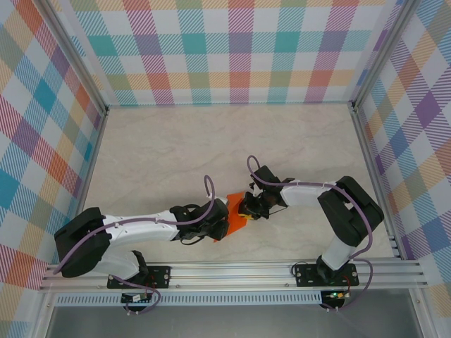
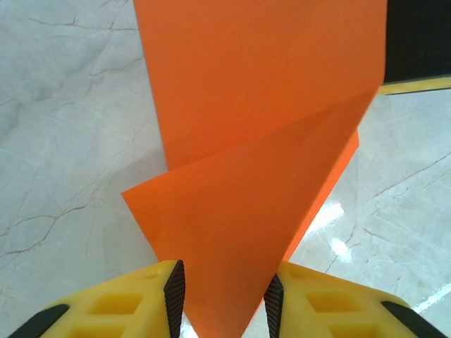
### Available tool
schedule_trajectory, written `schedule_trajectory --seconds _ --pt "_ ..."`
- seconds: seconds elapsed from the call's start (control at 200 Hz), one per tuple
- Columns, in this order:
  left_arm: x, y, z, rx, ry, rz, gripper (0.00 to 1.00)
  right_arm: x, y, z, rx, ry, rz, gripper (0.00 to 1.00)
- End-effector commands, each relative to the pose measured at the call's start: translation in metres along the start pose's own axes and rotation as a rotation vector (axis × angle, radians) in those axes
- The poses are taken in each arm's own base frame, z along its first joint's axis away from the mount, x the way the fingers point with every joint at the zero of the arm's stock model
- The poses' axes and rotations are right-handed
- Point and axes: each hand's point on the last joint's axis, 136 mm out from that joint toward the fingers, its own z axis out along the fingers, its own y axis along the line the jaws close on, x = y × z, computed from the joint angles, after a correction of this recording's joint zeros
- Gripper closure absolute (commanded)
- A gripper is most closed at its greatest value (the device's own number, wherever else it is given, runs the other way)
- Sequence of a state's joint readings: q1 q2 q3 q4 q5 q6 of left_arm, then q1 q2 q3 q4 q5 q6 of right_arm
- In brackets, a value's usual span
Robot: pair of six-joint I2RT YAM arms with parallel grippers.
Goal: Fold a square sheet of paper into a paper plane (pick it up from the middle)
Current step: Fourth fold the wing at the center of the table.
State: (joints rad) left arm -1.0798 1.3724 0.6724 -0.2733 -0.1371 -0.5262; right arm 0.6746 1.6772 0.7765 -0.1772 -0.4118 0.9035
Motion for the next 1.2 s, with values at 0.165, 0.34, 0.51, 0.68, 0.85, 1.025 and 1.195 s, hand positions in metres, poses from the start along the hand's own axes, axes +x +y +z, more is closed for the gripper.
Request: schedule_trajectory --seconds 0.165,0.34,0.51,0.68,0.85,1.025,1.195 --pt "0.007 -0.002 0.009 -0.027 0.043 0.025 0.60 0.001 -0.004 0.003 0.032 0.012 -0.004 0.82" --pt "0.003 -0.008 0.012 -0.003 0.025 0.019 0.73 0.001 -0.005 0.003 0.035 0.012 -0.002 0.82" --pt "-0.001 -0.009 0.007 0.002 0.007 0.015 0.72 0.002 -0.006 0.003 0.036 0.015 -0.002 0.82" --pt "-0.004 -0.010 0.003 0.013 -0.006 0.011 0.79 0.002 -0.007 0.004 0.038 0.017 0.000 0.82" --pt "0.000 -0.010 0.006 0.015 0.007 0.017 0.90 0.002 -0.007 0.004 0.038 0.016 0.004 0.82" --pt "0.005 -0.012 0.013 0.028 0.028 0.026 0.91 0.002 -0.006 0.002 0.036 0.013 0.001 0.82" --pt "0.007 -0.022 0.016 0.082 0.044 0.048 0.94 0.002 0.002 -0.004 0.015 0.002 -0.015 0.81"
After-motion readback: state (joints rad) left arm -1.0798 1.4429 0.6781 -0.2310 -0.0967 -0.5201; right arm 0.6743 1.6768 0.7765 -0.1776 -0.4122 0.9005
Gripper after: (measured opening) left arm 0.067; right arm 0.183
